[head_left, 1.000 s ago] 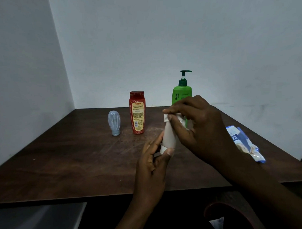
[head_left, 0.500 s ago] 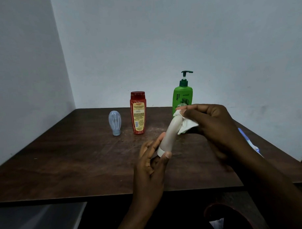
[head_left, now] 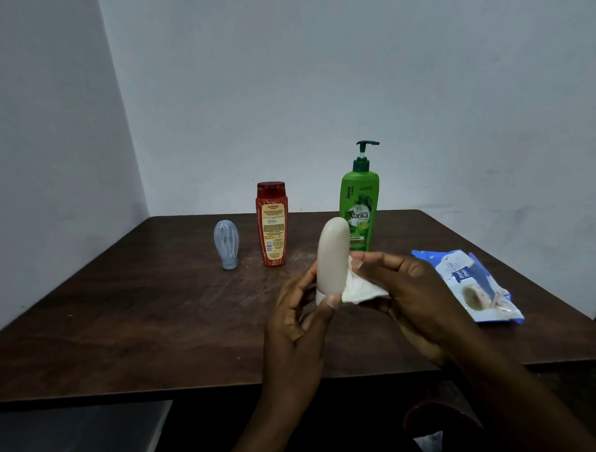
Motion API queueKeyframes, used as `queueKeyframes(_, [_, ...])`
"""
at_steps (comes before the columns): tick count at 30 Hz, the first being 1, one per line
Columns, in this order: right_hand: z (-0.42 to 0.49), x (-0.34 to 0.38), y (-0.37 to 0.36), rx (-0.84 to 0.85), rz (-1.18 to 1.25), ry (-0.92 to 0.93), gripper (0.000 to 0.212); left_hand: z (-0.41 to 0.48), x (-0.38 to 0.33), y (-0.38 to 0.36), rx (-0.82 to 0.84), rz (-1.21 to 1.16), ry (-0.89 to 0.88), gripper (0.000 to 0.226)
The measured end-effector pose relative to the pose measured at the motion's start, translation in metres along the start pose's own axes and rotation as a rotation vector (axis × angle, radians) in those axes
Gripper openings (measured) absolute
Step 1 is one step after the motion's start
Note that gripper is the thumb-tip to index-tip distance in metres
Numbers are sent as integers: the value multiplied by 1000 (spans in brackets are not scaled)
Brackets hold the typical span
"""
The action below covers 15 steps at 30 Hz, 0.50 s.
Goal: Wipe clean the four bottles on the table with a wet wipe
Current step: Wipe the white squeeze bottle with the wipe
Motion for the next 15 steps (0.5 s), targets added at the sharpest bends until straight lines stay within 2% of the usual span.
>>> queueKeyframes(3, [-5, -12, 1, 8, 9, -30, 39, 2, 0, 0, 19, -105, 82, 37])
queueKeyframes(8, [-9, -10, 1, -34, -13, 26, 27, 3, -1, -2, 54, -233, 166, 44])
queueKeyframes(11, [-7, 6, 1, -86, -86, 162, 20, 3, -1, -4, 73, -243, 194, 49])
queueKeyframes(15, [-9, 32, -3, -155, -317, 431, 18, 2, 4, -8, 119, -256, 250, 46])
Point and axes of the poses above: each hand's wrist, its own z-axis towards the middle knuckle, its own y-axis out of the back of the hand, x = y × z, the point moved 3 cm from there along z, towards the middle knuckle, and after that the axes turned 5 degrees about x, right-handed, at the moved point
